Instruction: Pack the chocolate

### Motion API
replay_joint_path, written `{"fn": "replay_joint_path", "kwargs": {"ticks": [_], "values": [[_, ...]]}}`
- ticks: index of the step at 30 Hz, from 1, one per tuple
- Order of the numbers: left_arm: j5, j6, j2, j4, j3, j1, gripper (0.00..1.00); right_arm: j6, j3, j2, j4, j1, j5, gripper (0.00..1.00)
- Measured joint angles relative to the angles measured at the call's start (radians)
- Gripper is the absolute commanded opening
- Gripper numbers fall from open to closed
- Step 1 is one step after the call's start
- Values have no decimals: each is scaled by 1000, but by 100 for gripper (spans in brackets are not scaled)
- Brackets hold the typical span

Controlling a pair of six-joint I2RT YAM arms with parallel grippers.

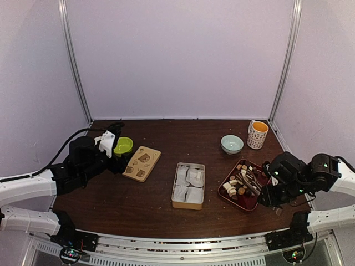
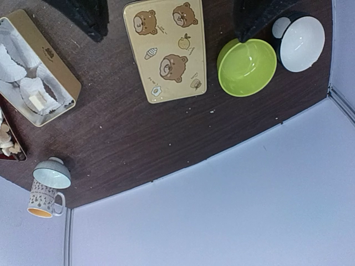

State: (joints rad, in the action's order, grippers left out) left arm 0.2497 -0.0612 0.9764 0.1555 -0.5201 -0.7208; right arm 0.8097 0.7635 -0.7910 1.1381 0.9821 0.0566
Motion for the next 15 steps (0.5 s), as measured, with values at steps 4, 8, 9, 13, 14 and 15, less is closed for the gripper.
{"fn": "replay_joint_path", "kwargs": {"ticks": [4,8,9,13,14,15], "values": [[0,0,0,0,0,0,79,2,-5,-1,5,0,11,37],[0,0,0,0,0,0,79,2,-5,-14,3,0,16,37],[0,0,0,0,0,0,79,1,-5,-20,3,0,16,36],[0,0,0,0,0,0,79,-2,-5,-46,-2,0,16,34],[0,0,0,0,0,0,79,-2,-5,-51,-4,0,16,34],[0,0,0,0,0,0,79,-3,-5,-59,-6,0,16,34]]}}
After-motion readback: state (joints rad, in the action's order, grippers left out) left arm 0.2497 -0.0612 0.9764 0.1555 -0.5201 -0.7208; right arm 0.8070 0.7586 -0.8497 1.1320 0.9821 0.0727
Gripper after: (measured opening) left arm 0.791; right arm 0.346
